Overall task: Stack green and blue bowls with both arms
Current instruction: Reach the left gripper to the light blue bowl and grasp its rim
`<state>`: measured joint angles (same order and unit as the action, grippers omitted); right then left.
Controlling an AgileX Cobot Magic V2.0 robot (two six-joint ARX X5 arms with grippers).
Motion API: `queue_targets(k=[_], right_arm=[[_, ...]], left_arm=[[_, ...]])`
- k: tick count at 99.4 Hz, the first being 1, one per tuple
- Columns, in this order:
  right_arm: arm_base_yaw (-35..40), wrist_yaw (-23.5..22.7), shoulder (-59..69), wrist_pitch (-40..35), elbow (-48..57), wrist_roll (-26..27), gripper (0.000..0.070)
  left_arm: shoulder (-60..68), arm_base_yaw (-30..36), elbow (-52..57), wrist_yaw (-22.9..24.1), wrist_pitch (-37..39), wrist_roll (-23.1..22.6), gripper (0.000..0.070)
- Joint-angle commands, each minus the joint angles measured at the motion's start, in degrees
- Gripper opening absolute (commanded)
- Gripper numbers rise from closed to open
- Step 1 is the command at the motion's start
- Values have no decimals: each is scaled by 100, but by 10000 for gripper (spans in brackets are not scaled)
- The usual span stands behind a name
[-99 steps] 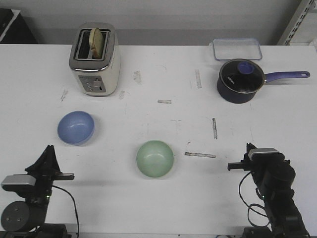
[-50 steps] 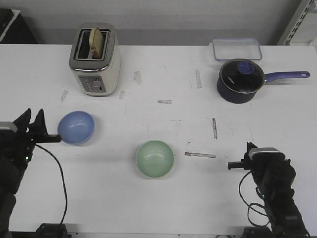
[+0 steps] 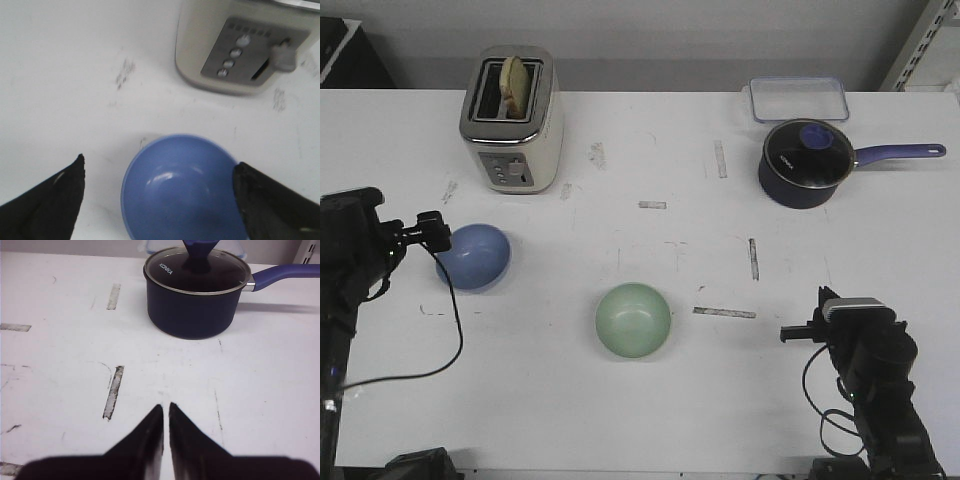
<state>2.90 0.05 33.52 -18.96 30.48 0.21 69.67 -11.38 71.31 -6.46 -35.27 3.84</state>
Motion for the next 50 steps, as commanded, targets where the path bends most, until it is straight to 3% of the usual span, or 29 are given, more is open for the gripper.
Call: queue_targets(k=[1, 20, 37, 50], right_arm=[[4, -7, 35, 52, 17, -46, 9], [4, -9, 35, 50, 17, -42, 9], [4, -9, 35, 48, 17, -44, 9], [4, -9, 35, 48, 17, -42, 9]], left_arm=[[442, -138, 111, -48, -179, 28, 566], [1552, -350, 111, -46, -507, 33, 557], [2256, -358, 111, -90, -518, 33, 443], [2531, -358, 111, -291, -501, 42, 408]])
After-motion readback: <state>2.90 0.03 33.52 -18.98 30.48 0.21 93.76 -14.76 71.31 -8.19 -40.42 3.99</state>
